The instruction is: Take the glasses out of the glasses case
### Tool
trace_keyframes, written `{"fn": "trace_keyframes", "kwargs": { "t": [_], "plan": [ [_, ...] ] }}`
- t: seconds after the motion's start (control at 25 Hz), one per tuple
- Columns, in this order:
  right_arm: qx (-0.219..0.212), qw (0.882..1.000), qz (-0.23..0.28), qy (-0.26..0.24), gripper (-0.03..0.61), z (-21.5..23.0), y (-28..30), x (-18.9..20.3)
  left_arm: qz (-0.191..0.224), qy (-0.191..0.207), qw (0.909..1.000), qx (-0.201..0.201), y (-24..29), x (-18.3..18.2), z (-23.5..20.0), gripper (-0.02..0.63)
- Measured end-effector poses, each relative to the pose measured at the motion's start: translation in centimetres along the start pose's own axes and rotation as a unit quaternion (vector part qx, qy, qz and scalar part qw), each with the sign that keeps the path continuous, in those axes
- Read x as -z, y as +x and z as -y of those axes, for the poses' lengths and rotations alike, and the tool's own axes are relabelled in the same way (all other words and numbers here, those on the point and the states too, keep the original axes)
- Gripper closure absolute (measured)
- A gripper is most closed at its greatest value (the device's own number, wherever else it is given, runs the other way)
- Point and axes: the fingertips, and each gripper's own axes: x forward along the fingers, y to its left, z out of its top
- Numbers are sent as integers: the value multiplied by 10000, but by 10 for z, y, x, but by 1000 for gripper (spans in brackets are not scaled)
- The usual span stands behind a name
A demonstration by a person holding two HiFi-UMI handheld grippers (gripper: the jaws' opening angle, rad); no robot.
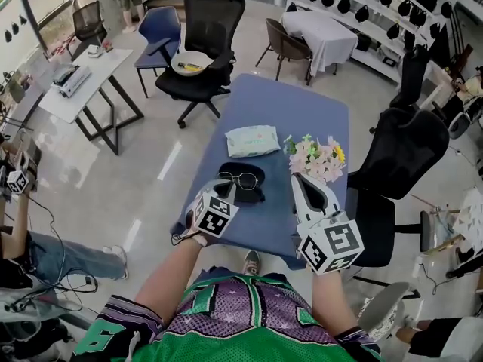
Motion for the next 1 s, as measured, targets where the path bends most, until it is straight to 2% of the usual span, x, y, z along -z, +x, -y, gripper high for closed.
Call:
{"fn": "trace_keyframes", "kwargs": {
  "t": [0.48,0.76,1.0],
  "plan": [
    [151,9998,92,-103,575,-42,-17,-19,661,-143,9977,-14,-65,-26,-14,598],
    [235,9995,51,-192,575,-62,-29,-20,1222,-513,9912,-14,-116,-39,-22,598],
    [334,9990,229,-178,575,-75,-41,-26,1630,-719,9840,31,-161,-50,-26,598]
  ]
}}
